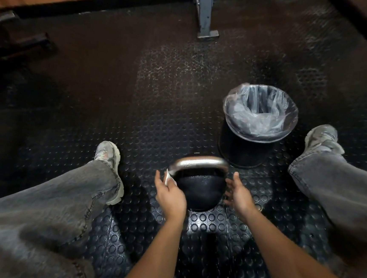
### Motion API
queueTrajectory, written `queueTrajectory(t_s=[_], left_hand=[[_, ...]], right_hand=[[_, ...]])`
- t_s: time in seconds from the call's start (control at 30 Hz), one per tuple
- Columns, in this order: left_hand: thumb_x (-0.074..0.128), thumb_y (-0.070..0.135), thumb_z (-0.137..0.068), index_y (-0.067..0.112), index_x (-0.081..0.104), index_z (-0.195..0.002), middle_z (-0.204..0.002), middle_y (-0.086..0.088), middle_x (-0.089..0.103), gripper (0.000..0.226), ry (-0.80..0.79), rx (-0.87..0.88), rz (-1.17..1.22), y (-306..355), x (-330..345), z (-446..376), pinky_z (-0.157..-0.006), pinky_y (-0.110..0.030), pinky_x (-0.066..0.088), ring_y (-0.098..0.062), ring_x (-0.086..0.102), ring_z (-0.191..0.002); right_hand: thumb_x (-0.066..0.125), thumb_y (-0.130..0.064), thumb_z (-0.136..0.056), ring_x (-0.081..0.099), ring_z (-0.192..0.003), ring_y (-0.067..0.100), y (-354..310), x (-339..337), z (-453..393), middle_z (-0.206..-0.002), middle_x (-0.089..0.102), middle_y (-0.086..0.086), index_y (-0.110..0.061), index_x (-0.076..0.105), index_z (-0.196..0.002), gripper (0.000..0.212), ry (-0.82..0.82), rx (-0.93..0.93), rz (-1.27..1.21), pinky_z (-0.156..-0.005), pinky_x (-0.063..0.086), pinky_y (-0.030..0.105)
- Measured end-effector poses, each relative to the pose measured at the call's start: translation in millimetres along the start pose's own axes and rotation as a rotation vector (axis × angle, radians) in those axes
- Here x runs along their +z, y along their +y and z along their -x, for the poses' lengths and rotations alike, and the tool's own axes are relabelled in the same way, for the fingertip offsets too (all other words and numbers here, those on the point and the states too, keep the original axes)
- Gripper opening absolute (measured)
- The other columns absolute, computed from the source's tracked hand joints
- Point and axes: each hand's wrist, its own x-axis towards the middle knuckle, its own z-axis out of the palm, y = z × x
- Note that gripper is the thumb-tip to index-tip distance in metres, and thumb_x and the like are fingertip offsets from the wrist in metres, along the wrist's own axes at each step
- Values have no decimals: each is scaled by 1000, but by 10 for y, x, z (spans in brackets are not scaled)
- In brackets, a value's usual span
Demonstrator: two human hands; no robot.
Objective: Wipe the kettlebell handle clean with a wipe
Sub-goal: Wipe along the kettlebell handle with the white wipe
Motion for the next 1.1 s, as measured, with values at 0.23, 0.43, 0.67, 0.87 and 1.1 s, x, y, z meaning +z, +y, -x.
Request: queueTrajectory(t_s=[0.23, 0.43, 0.67, 0.87, 1.1], left_hand=[[40, 20, -106, 28, 50, -144, -145, 7, 55, 40, -208, 430, -206, 180, 16, -73, -115, -27, 34, -13, 45, -138], [41, 23, -107, 40, 41, -149, -132, 7, 64, 45, -186, 437, -168, -68, -125, 61, -95, -20, 52, -11, 67, -106], [38, 22, -107, 30, 43, -149, -140, 13, 57, 43, -113, 232, -133, 149, 10, -114, -105, -20, 30, -5, 48, -126], [42, 19, -106, 31, 55, -141, -149, 10, 51, 40, -319, 569, -218, 48, -75, -63, -118, -24, 30, -6, 40, -142], [37, 24, -108, 31, 39, -152, -139, 4, 58, 45, -86, 118, -109, 32, -57, -93, -101, -20, 31, -4, 45, -113]], right_hand=[[25, -59, -103, 53, -114, 19, -5, 23, 6, -135, 58, 2, -10, 51, -142, 67, 0, -5, 1, -95, 44, 40], [25, -58, -104, 52, -118, 20, 9, 11, 7, -133, 58, 2, -11, 52, -142, 66, 12, -8, 7, -97, 44, 41], [26, -59, -103, 56, -112, 20, 17, 12, -25, -117, 62, -4, -14, 56, -135, 63, 5, -5, 3, -97, 46, 41], [26, -59, -103, 54, -112, 19, 7, 14, 5, -107, 62, -10, -22, 58, -125, 54, 0, -13, -3, -97, 45, 41], [24, -59, -103, 56, -113, 19, 32, -5, -13, -118, 60, -3, -14, 55, -137, 65, -11, -21, 4, -89, 48, 39]])
